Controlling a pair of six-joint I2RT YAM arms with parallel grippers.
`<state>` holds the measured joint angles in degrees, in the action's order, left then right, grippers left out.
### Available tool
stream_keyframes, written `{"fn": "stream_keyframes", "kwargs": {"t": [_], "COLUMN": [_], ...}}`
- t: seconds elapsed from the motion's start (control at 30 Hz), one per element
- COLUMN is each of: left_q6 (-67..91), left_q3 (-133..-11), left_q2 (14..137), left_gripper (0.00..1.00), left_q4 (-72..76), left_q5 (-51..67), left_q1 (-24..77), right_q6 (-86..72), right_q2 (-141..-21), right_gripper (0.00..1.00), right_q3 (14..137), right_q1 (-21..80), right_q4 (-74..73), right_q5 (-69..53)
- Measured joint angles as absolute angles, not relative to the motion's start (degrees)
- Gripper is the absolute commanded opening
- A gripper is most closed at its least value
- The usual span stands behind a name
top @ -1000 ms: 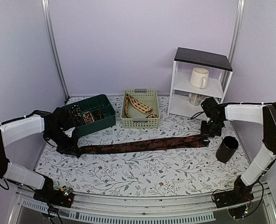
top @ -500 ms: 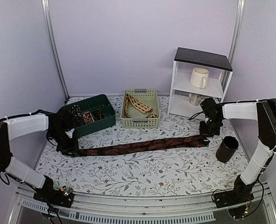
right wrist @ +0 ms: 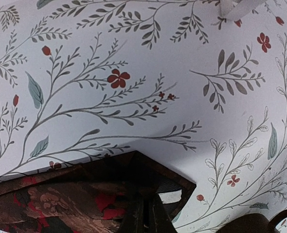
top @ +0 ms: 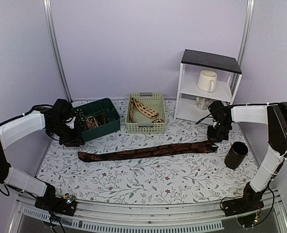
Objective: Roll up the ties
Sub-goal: Flatten out the tie at the center of the board.
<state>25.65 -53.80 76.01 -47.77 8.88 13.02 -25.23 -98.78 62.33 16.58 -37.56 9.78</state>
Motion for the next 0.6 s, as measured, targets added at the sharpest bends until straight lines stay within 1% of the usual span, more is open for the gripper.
{"fn": "stream_keyframes", "kwargs": {"t": [0.13,0.2,0.23,0.6], "left_q6": [25.61,25.69,25.61,25.87], "left_q3": [-50.81,-49.65,-49.10,-42.78], "left_q2": [75.64,76.29,76.75,82.59], "left_gripper": [0.07,0.01,0.00,0.00], "left_q4": [-42.85,-41.69,-41.01,-36.10], "left_q5": [16.99,18.96,19.62,18.33], "left_q1": [13.69,14.22,14.46,14.68], "right_q6": [-25.21,-25.21,-25.21,-24.56], "right_q2": [-98.74,-98.74,-98.74,-98.74], "right_gripper": [0.05,0.05,0.05,0.05], "right_q3": [62.57,62.57,62.57,61.71], "right_q1": [16.58,16.58,16.58,16.58], "right_q4": [-38.33,-38.61,-38.63,-37.98], "right_q5": [9.43,9.41,9.43,10.52]}}
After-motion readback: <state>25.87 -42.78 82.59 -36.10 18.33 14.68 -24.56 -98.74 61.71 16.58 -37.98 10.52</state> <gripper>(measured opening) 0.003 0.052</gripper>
